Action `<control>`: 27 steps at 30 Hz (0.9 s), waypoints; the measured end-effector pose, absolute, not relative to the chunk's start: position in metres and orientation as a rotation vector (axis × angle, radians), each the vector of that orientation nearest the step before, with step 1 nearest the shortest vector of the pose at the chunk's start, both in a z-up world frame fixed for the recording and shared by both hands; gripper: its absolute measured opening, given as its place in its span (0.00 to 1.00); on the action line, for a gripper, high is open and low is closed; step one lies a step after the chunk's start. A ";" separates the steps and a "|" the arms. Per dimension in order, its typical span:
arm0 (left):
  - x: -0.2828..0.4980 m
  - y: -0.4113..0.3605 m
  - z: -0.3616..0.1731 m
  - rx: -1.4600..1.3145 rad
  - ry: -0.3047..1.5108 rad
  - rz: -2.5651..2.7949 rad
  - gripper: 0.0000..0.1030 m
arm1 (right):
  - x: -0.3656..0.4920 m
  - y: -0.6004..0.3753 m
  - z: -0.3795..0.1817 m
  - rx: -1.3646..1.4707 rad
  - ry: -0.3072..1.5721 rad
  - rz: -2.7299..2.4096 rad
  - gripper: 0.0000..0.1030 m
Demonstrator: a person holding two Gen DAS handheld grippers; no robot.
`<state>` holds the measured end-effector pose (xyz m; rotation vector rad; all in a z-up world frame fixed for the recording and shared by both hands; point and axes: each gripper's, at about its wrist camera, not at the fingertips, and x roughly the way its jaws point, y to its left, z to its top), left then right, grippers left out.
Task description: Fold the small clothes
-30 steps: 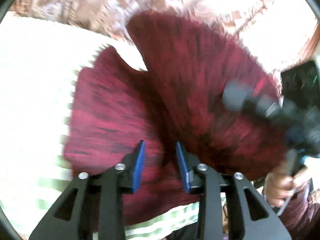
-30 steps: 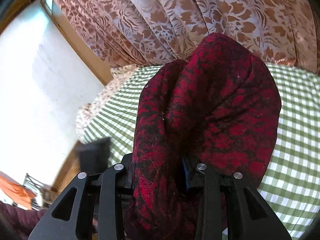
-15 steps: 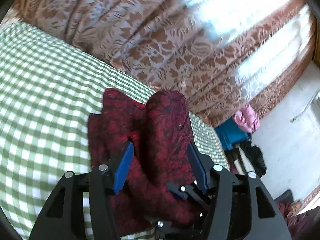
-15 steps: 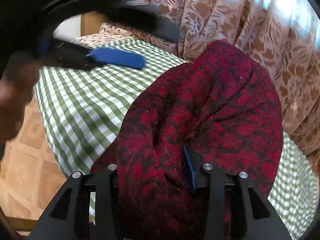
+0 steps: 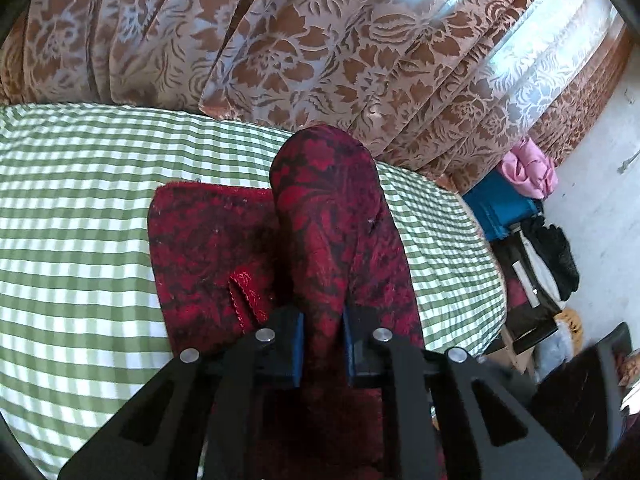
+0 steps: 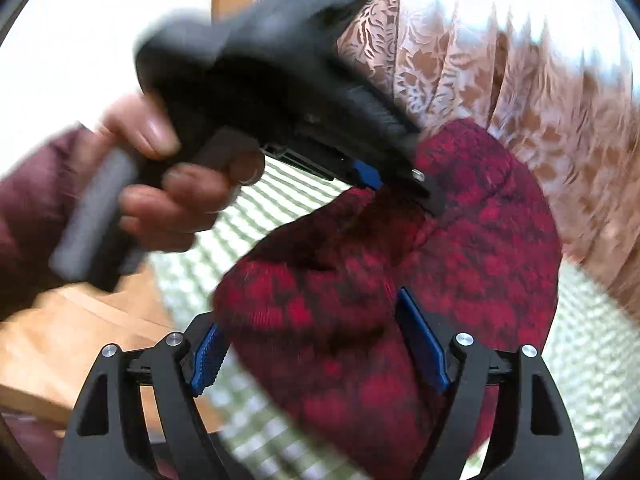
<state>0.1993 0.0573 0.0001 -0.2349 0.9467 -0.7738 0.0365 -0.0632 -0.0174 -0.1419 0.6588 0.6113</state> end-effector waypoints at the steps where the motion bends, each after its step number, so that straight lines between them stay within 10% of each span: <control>1: 0.197 0.060 0.003 -0.225 0.943 -0.765 0.13 | 0.033 -0.078 -0.011 -0.087 0.660 0.638 0.75; 9: 0.196 0.090 -0.004 -0.223 0.966 -0.675 0.14 | 0.046 -0.141 -0.008 0.113 0.652 0.524 0.69; 19: 0.218 0.112 -0.078 -0.239 1.058 -0.394 0.21 | 0.086 -0.041 -0.079 -0.337 0.659 0.341 0.66; 27: 0.200 0.101 -0.063 -0.136 0.947 -0.365 0.22 | 0.095 -0.101 -0.022 0.012 0.759 0.513 0.67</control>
